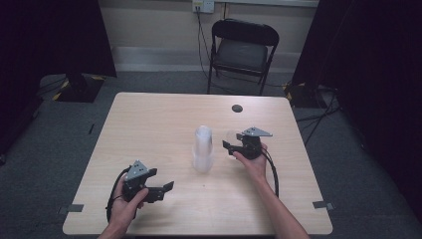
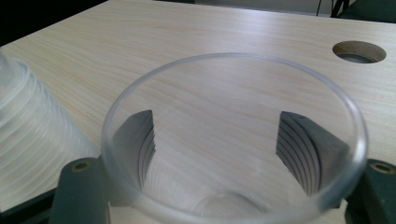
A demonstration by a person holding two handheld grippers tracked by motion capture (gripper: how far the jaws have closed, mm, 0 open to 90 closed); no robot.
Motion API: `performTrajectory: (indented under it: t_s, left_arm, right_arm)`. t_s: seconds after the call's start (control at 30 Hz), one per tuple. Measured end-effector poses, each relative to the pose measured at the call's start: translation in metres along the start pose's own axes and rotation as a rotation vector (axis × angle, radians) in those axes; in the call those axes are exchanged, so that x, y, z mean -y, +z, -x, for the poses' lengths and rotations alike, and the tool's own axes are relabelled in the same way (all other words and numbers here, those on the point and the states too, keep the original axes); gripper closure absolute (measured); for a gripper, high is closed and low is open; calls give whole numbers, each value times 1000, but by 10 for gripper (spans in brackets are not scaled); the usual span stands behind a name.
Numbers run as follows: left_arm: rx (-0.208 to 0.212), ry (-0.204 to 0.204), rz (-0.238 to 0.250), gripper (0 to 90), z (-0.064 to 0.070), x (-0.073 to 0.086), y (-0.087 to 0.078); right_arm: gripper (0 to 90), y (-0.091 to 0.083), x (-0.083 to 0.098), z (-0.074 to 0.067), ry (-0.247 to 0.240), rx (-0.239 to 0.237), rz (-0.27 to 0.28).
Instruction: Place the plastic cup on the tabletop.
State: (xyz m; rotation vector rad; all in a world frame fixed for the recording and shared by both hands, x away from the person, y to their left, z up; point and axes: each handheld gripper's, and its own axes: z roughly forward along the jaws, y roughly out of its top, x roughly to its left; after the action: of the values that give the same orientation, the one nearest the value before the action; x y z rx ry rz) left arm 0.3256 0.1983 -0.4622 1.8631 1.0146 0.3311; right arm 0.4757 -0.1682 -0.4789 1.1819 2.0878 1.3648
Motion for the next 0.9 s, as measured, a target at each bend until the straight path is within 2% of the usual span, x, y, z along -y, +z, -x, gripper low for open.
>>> performTrajectory:
  t_s: [0.6, 0.67, 0.9]
  left_arm:
    - [-17, -5, 2, 163, -4, 0, -2]
    - [-22, -7, 2, 164, -5, 0, -2]
    - [-37, -23, 1, 164, -10, 1, -1]
  right_arm:
    - [199, -3, 8, 1, 16, 4, -49]
    - [177, -3, 10, 1, 20, 3, -68]
    - [174, -7, 13, 2, 23, 2, -80]
